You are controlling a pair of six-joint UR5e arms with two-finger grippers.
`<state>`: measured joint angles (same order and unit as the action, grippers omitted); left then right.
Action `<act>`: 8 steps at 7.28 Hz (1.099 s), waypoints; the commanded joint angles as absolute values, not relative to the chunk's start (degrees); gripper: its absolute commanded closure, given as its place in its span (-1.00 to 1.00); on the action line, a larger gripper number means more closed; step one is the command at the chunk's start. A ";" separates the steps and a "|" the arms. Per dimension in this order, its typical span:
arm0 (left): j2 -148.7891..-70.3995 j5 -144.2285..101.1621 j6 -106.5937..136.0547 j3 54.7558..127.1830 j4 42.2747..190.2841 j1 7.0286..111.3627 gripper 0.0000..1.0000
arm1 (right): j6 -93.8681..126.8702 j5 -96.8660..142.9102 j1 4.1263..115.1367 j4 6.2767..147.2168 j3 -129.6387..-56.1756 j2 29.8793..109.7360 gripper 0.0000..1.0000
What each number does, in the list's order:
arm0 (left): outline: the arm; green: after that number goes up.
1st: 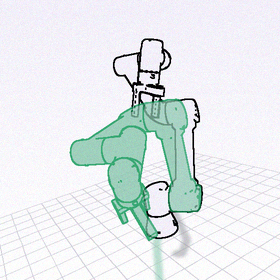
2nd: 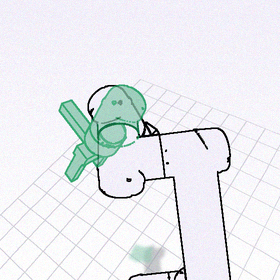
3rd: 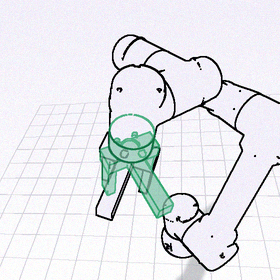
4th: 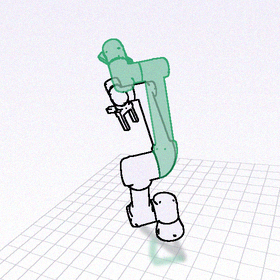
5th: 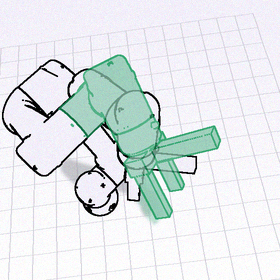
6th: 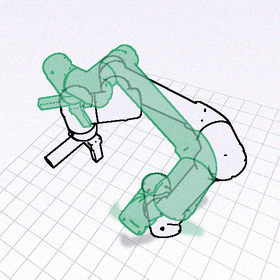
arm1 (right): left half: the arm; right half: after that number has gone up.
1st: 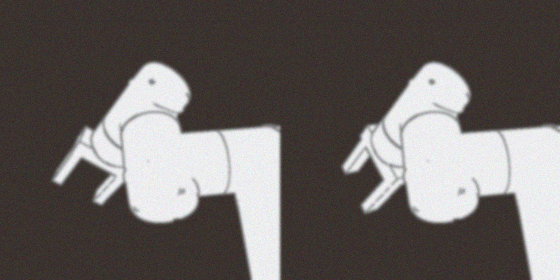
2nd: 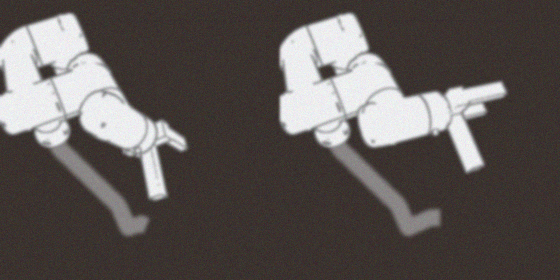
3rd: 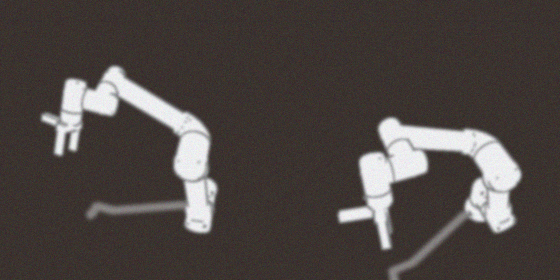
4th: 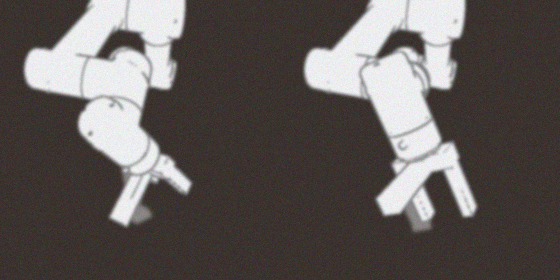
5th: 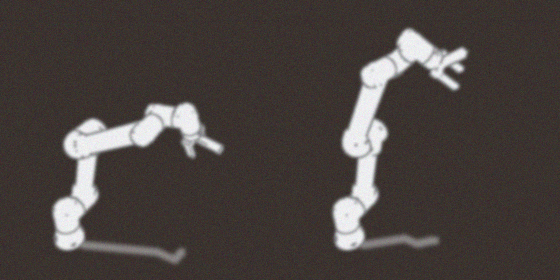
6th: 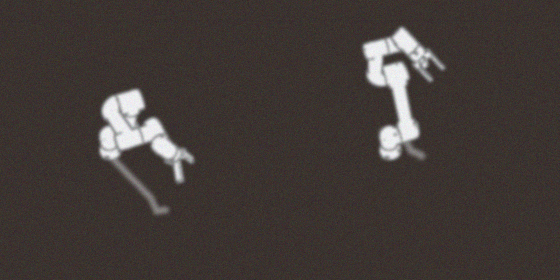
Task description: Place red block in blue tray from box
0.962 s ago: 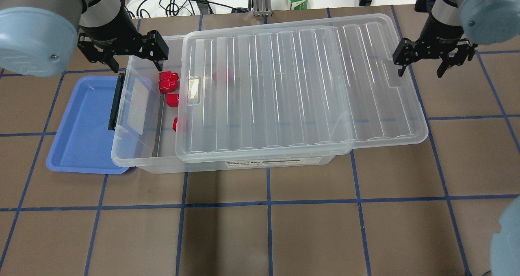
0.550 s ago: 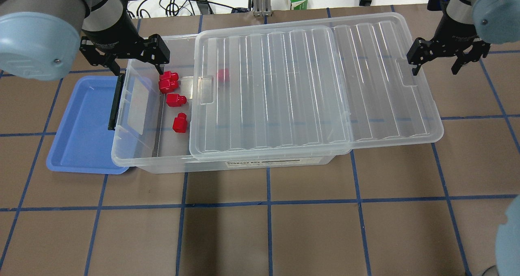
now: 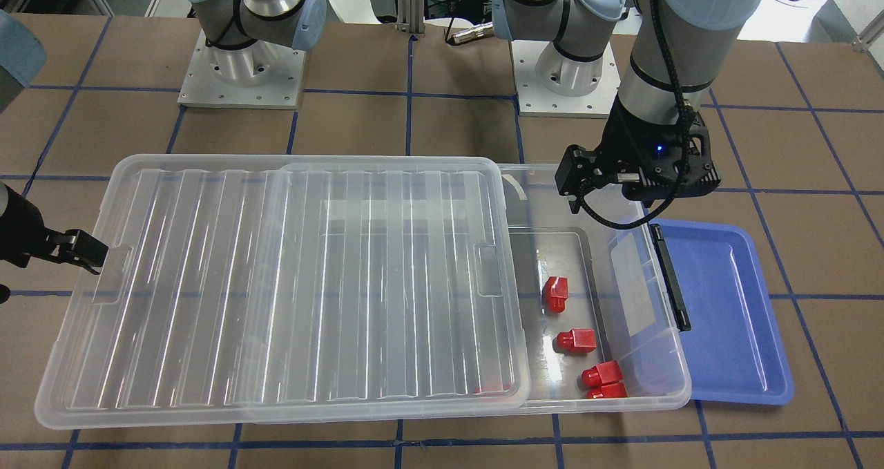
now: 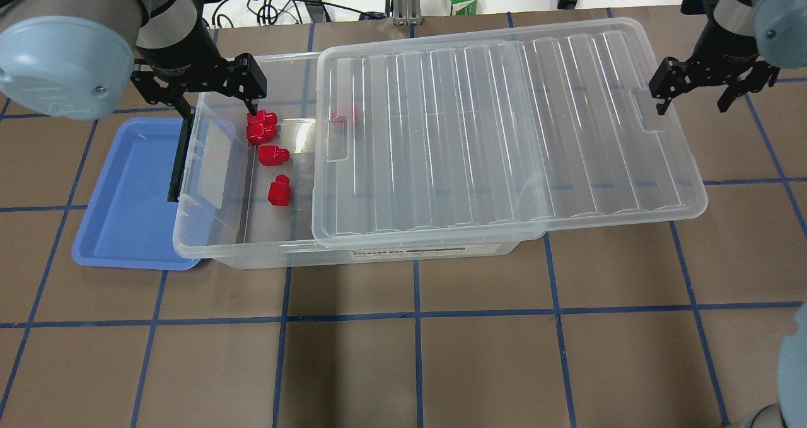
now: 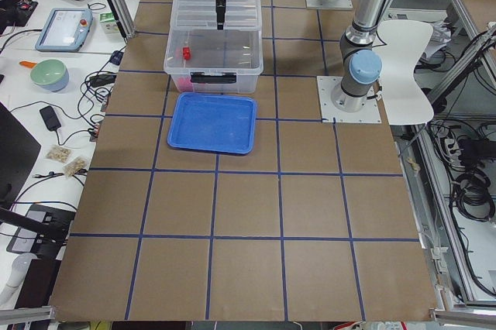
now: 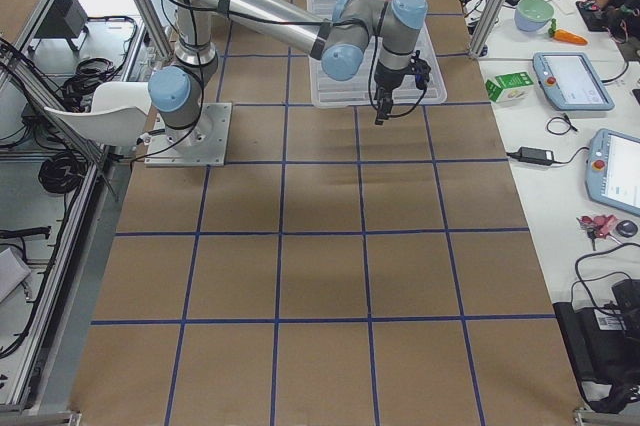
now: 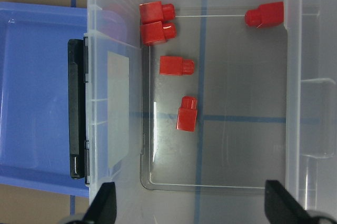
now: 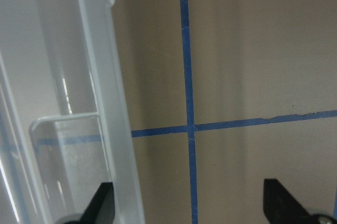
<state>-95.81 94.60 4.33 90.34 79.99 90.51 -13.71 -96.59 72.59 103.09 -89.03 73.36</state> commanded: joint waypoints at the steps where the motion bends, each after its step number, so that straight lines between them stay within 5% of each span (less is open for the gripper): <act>1: -98.77 94.66 5.01 91.49 76.83 90.27 -1.00 | -14.41 -97.03 72.51 103.53 -89.12 73.39 -1.00; 5: -105.28 94.39 5.27 101.84 65.34 90.44 -1.00 | -14.24 -97.04 72.77 103.01 -88.77 74.35 -1.00; 8: -109.40 89.57 5.45 103.18 60.32 90.53 -1.00 | -13.54 -94.49 73.39 96.55 -86.32 81.27 -1.00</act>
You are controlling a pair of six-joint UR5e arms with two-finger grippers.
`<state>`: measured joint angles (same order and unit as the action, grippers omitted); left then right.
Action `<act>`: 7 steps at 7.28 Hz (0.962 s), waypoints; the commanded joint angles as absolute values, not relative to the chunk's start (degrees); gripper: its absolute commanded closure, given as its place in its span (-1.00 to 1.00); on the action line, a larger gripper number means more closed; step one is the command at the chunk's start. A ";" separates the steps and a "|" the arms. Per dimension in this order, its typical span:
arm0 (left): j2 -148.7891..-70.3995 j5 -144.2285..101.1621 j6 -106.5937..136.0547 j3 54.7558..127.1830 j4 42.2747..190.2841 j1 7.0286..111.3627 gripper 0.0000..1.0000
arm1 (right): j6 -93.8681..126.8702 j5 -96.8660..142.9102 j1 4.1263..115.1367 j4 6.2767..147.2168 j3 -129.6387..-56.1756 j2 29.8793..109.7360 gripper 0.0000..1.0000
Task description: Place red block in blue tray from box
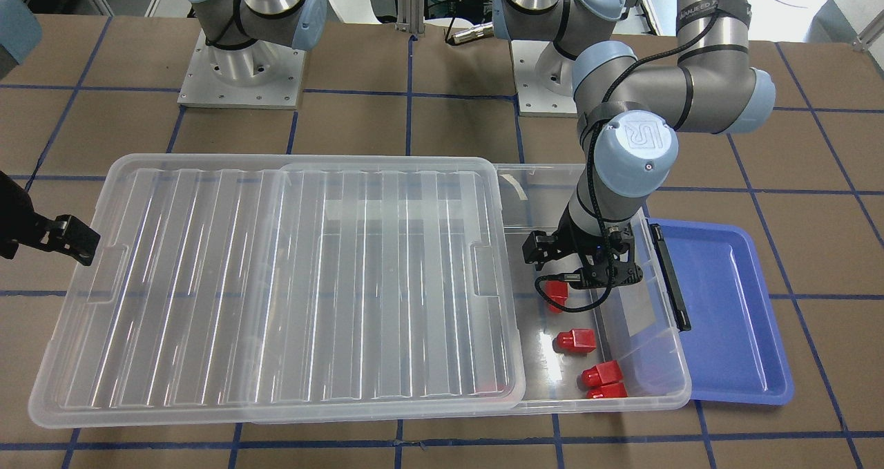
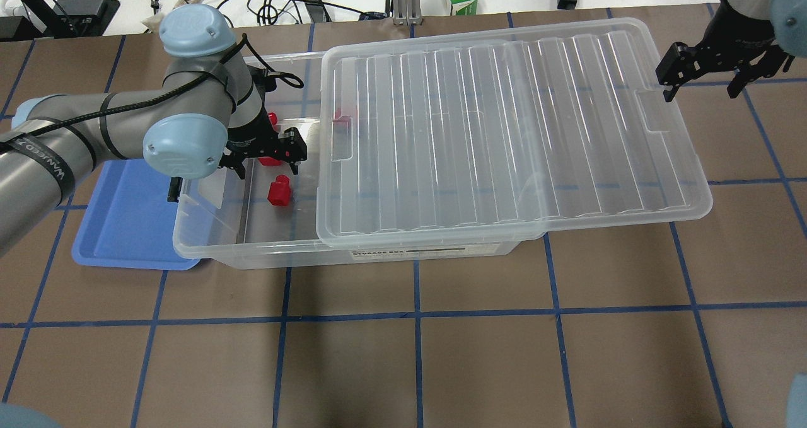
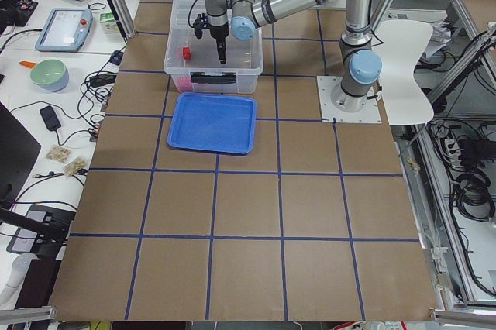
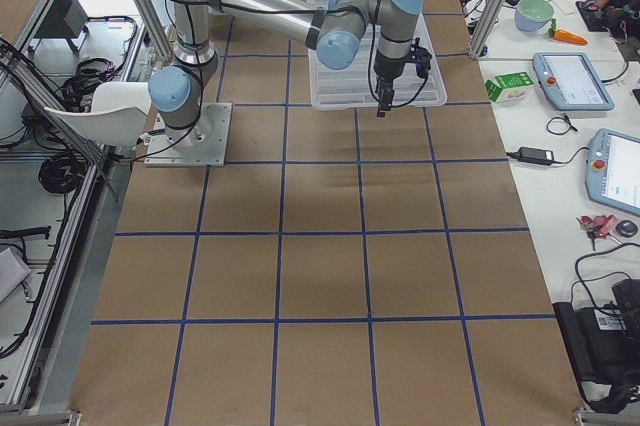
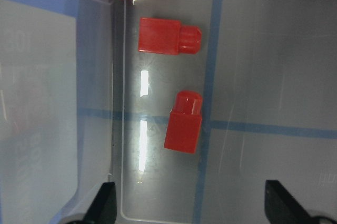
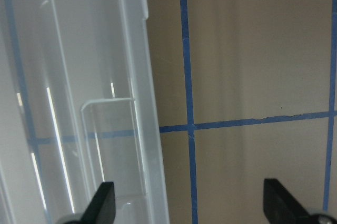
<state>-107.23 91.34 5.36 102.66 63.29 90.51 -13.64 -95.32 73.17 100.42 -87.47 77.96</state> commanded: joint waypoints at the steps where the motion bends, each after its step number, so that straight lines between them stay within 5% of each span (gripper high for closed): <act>1: -110.38 89.47 5.88 104.14 59.60 90.70 -1.00 | -13.45 -94.48 74.35 93.89 -85.53 83.04 -1.00; 4: -109.95 90.18 3.43 106.52 59.59 90.44 -1.00 | -12.92 -93.07 78.66 87.48 -84.55 87.18 -1.00; 7: -110.47 90.26 2.29 108.89 54.33 89.91 -1.00 | -13.01 -92.28 78.49 87.63 -83.85 83.07 -1.00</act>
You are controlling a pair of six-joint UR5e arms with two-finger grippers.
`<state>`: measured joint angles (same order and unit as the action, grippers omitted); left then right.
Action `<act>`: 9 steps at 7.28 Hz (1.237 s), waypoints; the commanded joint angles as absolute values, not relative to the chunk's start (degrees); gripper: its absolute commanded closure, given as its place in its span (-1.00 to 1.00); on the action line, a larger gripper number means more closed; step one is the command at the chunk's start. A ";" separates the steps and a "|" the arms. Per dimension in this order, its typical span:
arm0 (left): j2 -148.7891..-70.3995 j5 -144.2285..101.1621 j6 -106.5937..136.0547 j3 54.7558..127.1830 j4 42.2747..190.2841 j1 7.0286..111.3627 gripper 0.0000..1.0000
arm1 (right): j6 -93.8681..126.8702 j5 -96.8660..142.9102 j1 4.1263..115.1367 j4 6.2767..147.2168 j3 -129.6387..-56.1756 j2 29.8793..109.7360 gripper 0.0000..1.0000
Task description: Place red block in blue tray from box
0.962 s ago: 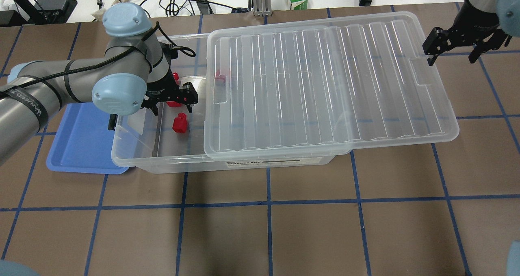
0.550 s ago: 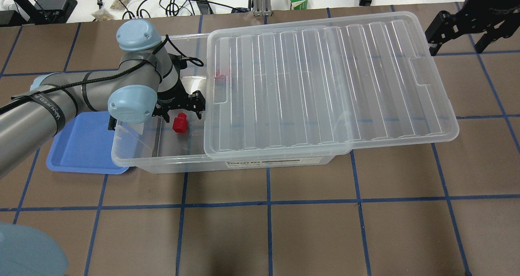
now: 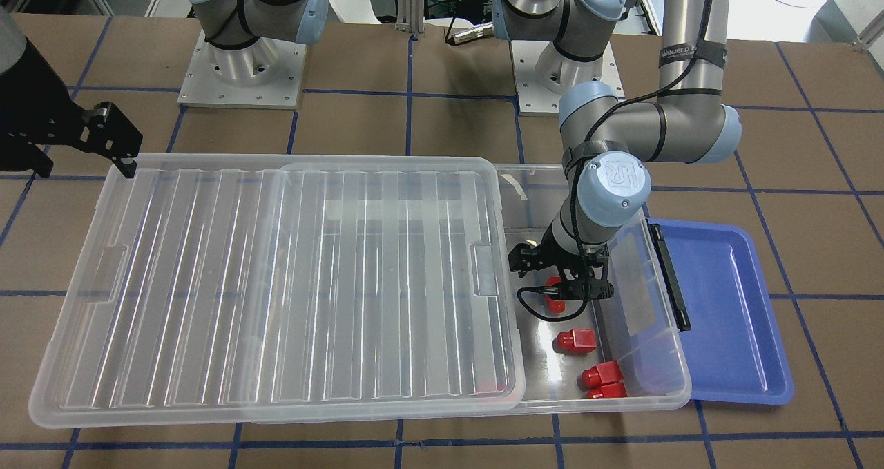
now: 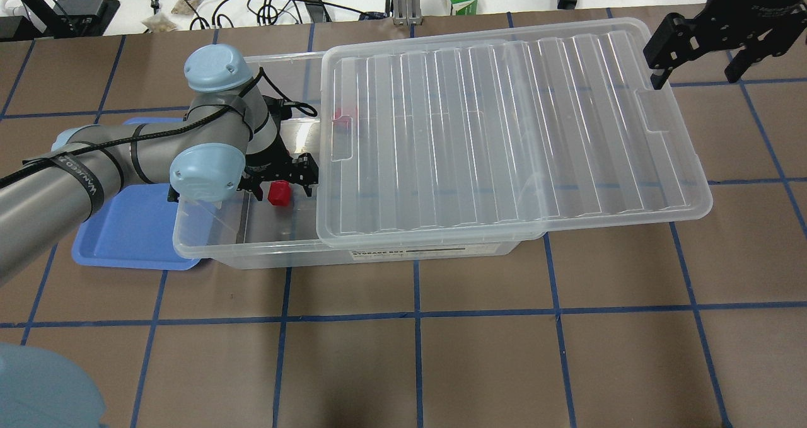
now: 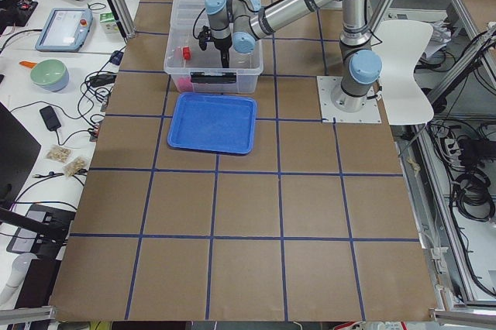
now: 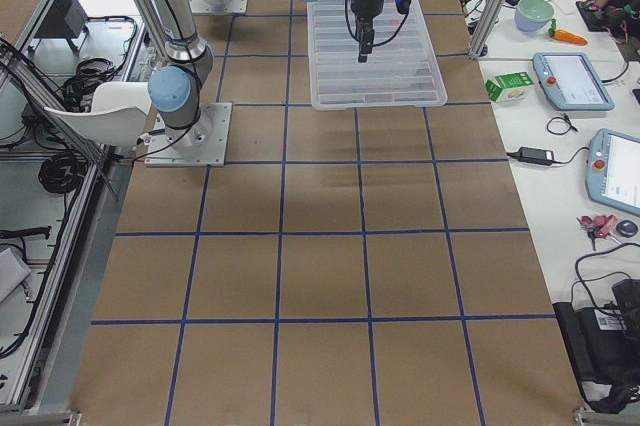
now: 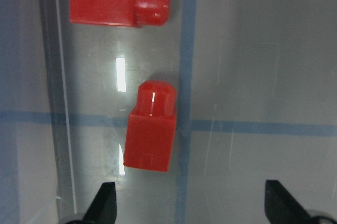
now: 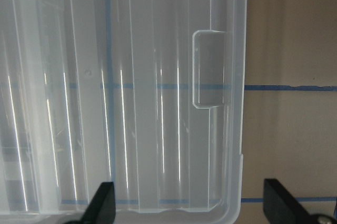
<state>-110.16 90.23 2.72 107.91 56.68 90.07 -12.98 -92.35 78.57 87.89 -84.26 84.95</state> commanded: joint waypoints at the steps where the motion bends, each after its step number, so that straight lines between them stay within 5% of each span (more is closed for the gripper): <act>1: -111.00 90.26 2.29 108.81 53.88 89.83 -1.00 | -13.01 -92.29 78.40 87.80 -83.85 82.97 -1.00; 5: -113.29 91.92 -2.64 108.81 48.70 89.74 -1.00 | -12.83 -92.90 78.40 87.63 -84.46 83.14 -1.00; 6: -113.29 91.85 -2.55 108.90 48.26 89.56 -0.61 | -12.83 -93.07 78.40 87.89 -84.72 83.14 -1.00; 7: -113.38 91.85 -2.46 108.98 48.16 88.86 0.18 | -12.83 -93.25 78.40 87.89 -84.73 83.06 -1.00; 8: -113.29 91.85 -2.03 108.90 47.99 88.77 0.70 | -12.83 -93.25 78.40 87.98 -84.73 83.14 -1.00; 9: -113.03 91.85 -2.02 108.90 47.99 88.68 1.00 | -12.83 -93.25 78.40 87.98 -84.73 83.14 -1.00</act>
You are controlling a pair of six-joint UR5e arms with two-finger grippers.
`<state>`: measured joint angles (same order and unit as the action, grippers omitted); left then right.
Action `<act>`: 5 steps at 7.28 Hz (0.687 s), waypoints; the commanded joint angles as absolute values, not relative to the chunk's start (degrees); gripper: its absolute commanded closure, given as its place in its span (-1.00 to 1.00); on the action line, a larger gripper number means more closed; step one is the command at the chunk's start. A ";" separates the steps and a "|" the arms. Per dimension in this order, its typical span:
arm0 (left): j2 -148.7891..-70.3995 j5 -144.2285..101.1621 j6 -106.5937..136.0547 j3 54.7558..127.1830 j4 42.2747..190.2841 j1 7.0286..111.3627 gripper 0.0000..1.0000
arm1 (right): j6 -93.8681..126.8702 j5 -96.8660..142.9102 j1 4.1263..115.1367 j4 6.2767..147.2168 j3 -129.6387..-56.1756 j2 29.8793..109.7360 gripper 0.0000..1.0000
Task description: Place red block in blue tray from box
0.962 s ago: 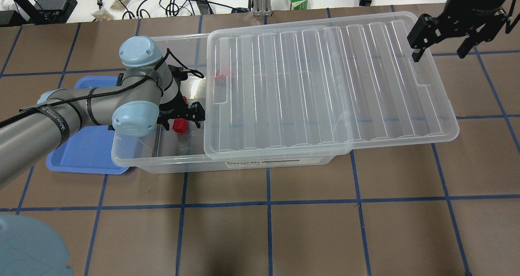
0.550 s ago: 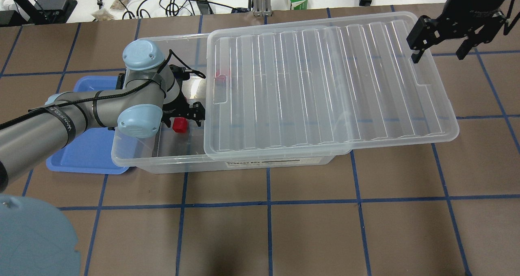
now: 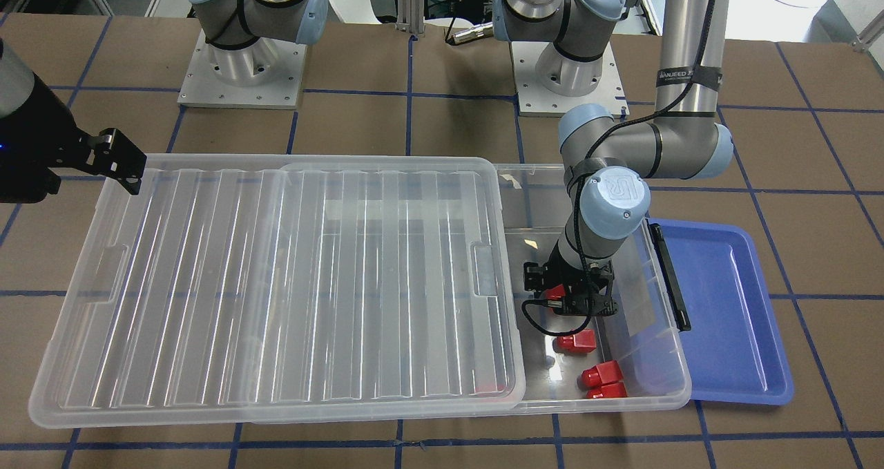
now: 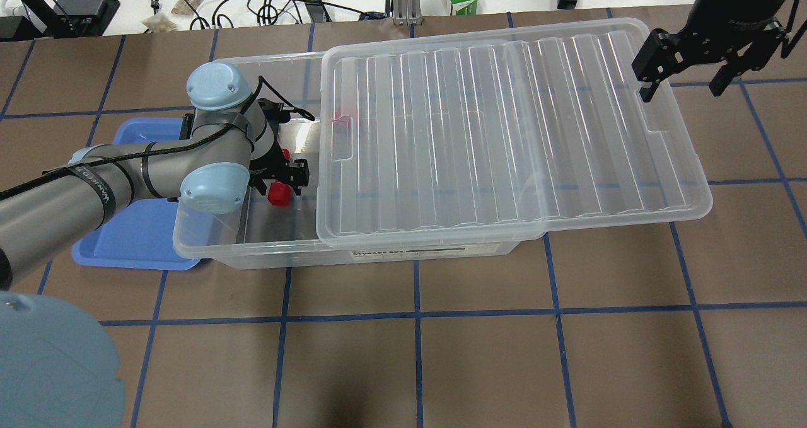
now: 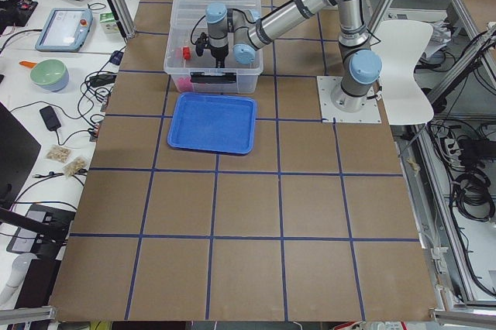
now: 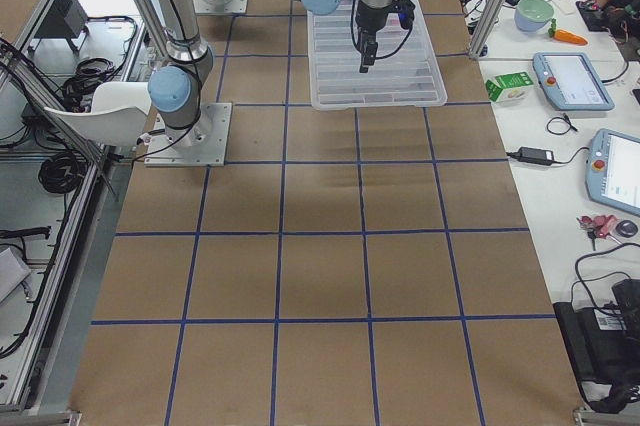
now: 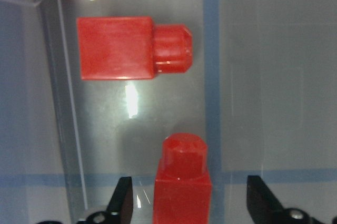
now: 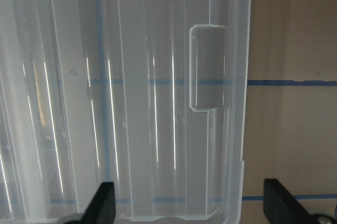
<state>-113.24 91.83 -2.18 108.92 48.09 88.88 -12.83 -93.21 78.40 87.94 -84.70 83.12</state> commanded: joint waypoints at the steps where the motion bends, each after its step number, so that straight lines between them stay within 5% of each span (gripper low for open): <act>1: -112.59 91.76 -1.50 108.81 48.42 88.59 1.00 | -12.83 -93.25 78.40 87.98 -84.73 83.14 -1.00; 5: -108.39 91.85 -0.97 105.14 55.06 88.42 1.00 | -12.83 -93.34 78.40 87.80 -84.37 83.14 -1.00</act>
